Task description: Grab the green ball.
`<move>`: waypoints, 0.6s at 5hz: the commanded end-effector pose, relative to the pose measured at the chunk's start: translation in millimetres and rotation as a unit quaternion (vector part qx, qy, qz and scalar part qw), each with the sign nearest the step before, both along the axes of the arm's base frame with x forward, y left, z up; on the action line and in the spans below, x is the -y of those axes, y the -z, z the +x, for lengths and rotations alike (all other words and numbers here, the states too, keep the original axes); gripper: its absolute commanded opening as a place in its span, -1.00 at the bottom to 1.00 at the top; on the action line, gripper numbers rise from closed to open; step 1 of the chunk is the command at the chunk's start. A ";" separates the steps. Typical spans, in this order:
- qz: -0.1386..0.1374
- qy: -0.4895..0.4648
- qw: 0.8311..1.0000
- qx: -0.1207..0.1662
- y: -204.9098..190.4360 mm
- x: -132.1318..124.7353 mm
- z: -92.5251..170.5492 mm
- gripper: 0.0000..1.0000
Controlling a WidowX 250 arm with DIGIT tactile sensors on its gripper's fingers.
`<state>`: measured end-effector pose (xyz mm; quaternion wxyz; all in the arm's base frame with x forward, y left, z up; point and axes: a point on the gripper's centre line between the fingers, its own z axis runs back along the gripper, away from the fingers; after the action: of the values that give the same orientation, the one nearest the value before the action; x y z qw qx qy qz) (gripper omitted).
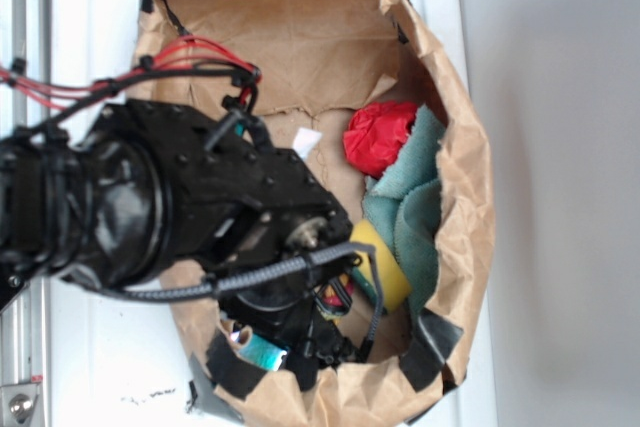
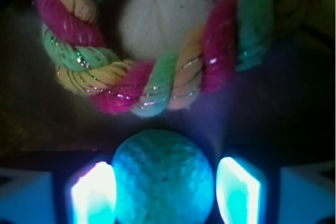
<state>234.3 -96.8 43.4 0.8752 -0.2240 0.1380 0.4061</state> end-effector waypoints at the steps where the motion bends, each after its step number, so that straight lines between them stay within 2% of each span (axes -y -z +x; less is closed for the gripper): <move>1: -0.004 0.007 1.000 0.025 -11.9 3.3 1.9 -1.00; 3: -0.002 0.011 0.999 0.033 -13.6 0.4 4.2 -1.00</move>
<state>234.3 -93.6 43.4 0.8835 -0.2187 0.1271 0.3943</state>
